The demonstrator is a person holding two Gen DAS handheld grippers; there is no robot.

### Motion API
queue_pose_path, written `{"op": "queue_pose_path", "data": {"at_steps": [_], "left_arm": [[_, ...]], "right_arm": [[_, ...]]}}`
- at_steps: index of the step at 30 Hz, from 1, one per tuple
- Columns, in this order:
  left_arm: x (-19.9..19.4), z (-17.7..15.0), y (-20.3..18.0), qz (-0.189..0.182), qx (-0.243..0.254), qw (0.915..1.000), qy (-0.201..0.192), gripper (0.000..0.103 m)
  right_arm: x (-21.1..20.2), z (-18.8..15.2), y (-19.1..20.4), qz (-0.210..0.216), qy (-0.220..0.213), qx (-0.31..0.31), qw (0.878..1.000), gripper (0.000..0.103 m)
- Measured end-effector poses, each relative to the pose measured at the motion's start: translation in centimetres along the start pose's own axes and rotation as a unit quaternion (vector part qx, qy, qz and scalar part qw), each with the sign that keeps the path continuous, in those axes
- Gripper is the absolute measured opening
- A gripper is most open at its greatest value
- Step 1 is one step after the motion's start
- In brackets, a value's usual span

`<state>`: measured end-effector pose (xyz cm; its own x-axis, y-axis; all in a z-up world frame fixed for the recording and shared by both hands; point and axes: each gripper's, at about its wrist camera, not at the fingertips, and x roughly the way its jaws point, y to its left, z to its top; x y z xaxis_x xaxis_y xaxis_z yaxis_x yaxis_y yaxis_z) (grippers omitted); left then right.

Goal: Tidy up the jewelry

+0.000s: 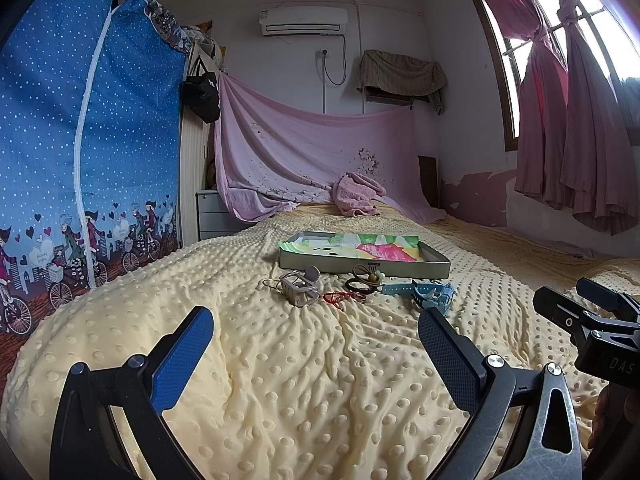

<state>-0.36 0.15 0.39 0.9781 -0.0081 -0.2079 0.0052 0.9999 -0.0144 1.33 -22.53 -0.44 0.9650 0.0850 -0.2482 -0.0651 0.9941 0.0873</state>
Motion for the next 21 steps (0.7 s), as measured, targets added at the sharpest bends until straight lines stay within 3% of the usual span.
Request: {"op": "queue_pose_path", "data": {"at_steps": [21], "left_arm": [[0.45,0.53,0.76,-0.008,-0.009,0.9999,0.010,0.103]], "right_arm": [[-0.02,0.29,-0.20,-0.006,0.003,-0.007,1.000,0.102]]}}
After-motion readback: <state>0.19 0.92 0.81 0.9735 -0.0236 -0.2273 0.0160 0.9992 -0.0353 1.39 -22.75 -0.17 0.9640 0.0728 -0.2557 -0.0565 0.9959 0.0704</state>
